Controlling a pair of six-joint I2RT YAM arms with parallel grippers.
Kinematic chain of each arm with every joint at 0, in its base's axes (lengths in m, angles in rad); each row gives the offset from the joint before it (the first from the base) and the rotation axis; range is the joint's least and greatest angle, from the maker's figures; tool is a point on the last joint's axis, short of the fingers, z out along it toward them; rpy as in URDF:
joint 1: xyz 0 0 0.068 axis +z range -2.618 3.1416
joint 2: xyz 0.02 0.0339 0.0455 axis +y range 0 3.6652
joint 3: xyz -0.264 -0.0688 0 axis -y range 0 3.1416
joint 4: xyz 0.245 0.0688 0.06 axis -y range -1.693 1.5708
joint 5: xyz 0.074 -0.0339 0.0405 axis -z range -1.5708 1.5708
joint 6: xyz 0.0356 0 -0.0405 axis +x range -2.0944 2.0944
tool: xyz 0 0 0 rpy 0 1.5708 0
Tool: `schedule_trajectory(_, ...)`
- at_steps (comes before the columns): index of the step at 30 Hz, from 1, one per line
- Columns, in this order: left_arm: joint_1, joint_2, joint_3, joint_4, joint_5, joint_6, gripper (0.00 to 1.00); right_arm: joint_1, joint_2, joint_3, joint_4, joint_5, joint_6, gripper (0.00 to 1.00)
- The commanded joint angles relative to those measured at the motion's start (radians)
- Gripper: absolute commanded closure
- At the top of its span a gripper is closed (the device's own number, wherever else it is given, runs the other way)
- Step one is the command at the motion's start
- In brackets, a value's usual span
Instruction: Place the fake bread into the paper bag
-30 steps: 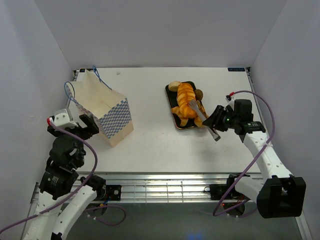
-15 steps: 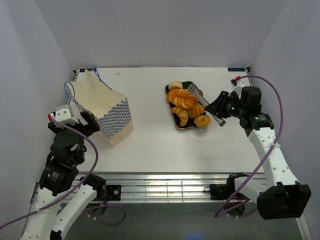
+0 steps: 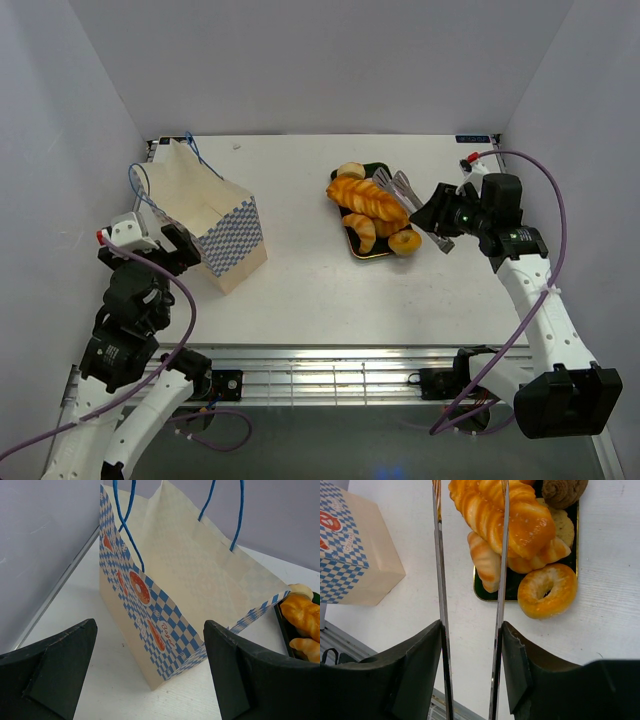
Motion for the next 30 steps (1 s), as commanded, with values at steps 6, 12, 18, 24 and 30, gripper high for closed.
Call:
schedule_trajectory(6, -0.002, 0.017, -0.044, 0.029, 0.01, -0.031, 0.02, 0.004, 0.005, -0.027, -0.029, 0.131, -0.056, 0.44)
schedule_trajectory(12, -0.002, 0.044, -0.046, 0.043, -0.002, -0.025, 0.02, 0.004, -0.024, -0.088, -0.02, 0.215, 0.001, 0.44)
schedule_trajectory(18, -0.002, 0.05, -0.049, 0.048, 0.002, -0.023, 0.02, 0.004, -0.052, -0.162, -0.001, 0.213, 0.026, 0.43)
schedule_trajectory(24, -0.002, 0.042, -0.054, 0.052, 0.002, -0.02, 0.02, 0.004, -0.057, -0.217, 0.055, 0.139, 0.061, 0.44)
schedule_trajectory(30, -0.002, 0.036, -0.054, 0.046, 0.002, -0.022, 0.02, 0.004, -0.035, -0.214, 0.104, 0.036, 0.11, 0.45)
